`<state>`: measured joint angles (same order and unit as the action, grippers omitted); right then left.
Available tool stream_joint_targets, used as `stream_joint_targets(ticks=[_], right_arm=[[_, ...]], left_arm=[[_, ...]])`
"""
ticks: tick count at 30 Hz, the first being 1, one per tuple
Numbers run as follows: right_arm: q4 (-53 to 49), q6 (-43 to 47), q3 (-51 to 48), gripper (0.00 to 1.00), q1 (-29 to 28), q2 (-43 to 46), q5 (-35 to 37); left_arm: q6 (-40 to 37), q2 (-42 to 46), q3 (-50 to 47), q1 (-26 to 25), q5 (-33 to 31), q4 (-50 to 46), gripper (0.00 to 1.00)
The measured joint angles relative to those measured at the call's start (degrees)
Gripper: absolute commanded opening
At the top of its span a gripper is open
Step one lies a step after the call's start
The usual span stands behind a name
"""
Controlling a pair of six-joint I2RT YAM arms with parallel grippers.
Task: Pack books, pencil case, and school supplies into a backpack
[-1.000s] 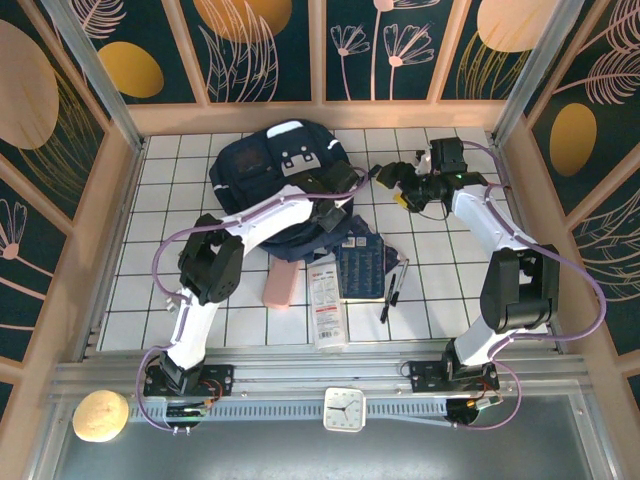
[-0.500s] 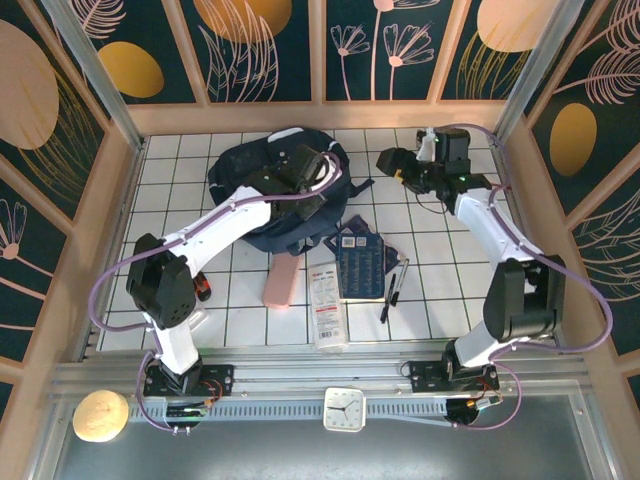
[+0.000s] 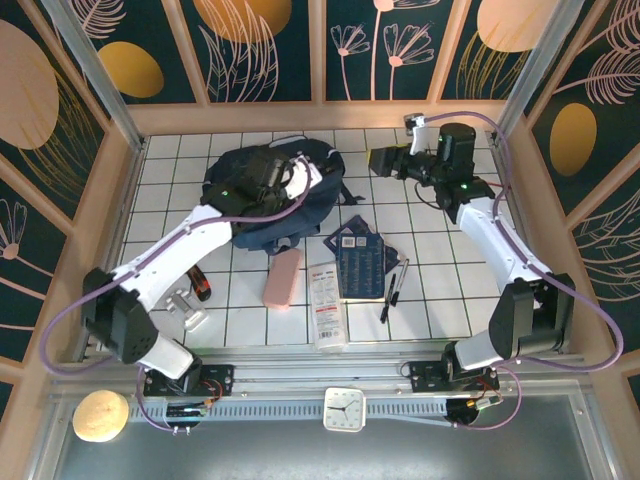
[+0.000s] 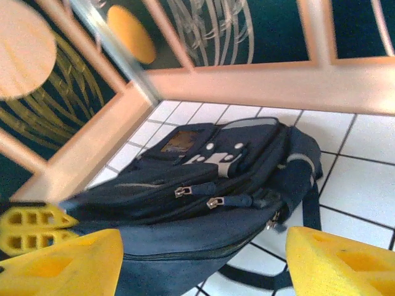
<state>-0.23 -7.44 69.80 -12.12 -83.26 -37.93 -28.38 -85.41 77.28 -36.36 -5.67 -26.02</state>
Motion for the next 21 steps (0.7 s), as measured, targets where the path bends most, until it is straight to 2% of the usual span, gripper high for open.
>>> stream_joint_targets(ticks=[2, 6, 14, 21], right_arm=[[-0.1, 3.2, 0.0, 0.65, -0.2, -0.5, -1.8], [-0.7, 9.5, 0.0, 0.65, -0.8, -3.6, -4.6], [-7.3, 26.1, -0.7, 0.66, -3.8, -14.4, -6.5], [0.1, 35.2, -10.3, 0.65, -4.8, -15.6, -8.0]], left_arm=[[-1.1, 3.1, -2.8, 0.0, 1.0, 0.4, 0.0], [-2.1, 7.3, -8.0, 0.1, 2.4, 0.9, 0.0], [-2.1, 7.6, -9.2, 2.6, 4.0, 2.5, 0.0], [-2.3, 7.7, -8.8, 5.0, 5.7, 2.8, 0.0]])
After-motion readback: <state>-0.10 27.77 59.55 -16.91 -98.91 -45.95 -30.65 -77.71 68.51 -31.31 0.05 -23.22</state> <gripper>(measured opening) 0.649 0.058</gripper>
